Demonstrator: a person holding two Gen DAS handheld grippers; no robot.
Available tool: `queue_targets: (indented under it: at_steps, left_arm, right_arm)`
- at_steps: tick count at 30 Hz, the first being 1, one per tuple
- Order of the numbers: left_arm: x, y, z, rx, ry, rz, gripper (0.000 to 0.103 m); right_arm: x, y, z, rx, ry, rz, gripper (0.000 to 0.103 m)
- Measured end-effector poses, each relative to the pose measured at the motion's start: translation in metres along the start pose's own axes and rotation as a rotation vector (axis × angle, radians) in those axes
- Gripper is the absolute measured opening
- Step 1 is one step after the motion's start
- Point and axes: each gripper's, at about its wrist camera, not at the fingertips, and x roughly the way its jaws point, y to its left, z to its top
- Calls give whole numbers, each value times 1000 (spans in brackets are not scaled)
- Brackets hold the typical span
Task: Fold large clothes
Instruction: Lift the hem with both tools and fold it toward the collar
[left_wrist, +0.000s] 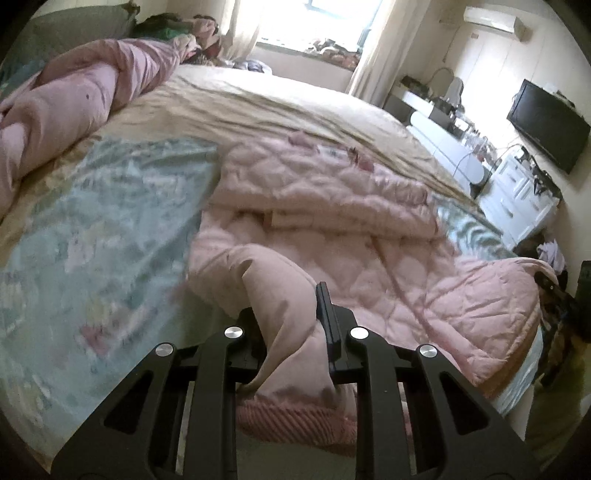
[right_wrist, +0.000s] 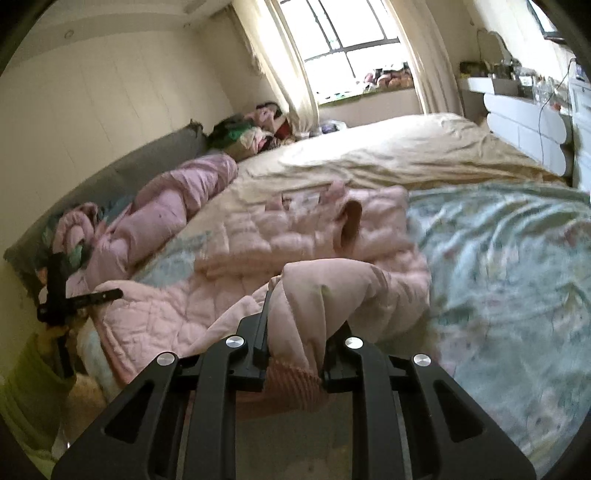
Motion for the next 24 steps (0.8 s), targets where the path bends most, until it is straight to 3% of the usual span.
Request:
queue_targets:
  at_steps: [13,24]
  left_arm:
    - [14,6,81,1,-69,-4,14]
    - [34,14,124,-16,-103,6,14]
  right_arm:
    - [40,-22,78,67,-103,-30,18]
    - [80,-48,121,139,-124,-89,18]
